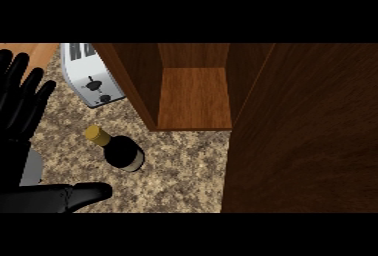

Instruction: Pick up the wine, place it into the cabinet and close the cabinet

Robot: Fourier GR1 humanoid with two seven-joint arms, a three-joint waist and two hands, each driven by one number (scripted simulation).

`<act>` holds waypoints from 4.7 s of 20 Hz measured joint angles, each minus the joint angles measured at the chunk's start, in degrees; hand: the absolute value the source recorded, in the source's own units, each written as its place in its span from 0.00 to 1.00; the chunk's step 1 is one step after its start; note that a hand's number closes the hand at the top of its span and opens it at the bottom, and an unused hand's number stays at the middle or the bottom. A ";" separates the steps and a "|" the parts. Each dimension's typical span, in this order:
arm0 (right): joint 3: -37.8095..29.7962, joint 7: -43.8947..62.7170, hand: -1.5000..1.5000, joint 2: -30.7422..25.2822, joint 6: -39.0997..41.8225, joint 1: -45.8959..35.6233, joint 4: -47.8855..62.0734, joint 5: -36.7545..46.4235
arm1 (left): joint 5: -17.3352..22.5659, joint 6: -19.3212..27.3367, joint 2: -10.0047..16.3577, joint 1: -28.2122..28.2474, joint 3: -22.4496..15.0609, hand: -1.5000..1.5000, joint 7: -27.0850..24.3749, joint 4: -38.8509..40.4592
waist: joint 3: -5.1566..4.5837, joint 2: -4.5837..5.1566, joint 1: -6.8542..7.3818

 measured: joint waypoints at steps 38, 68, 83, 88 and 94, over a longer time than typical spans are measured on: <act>1.77 0.28 0.00 -2.13 -2.86 -1.02 -0.24 1.19 | 8.74 -17.19 -4.05 13.23 9.63 0.00 -45.69 45.53 | 0.02 0.07 -0.47; 2.76 -0.58 0.00 -2.85 -4.04 -1.47 -0.08 1.51 | 11.69 -25.20 -8.93 8.05 14.12 0.00 -70.21 78.26 | 0.01 0.06 -0.16; 0.76 1.26 0.00 -3.28 -3.93 -2.38 -0.18 1.15 | 18.04 -28.99 -10.97 2.05 17.33 0.00 -74.52 87.65 | 0.03 0.04 -0.27; 0.54 0.77 0.00 -2.96 -3.28 -2.13 0.03 1.01 | 18.42 -27.87 -11.93 0.69 16.18 1.00 -75.03 87.87 | 0.06 0.02 -0.13; 0.07 0.63 0.00 -3.01 -2.83 -1.89 -0.08 0.80 | 17.03 -25.11 -11.90 -1.15 15.43 1.00 -77.33 89.64 | 0.02 0.05 -0.29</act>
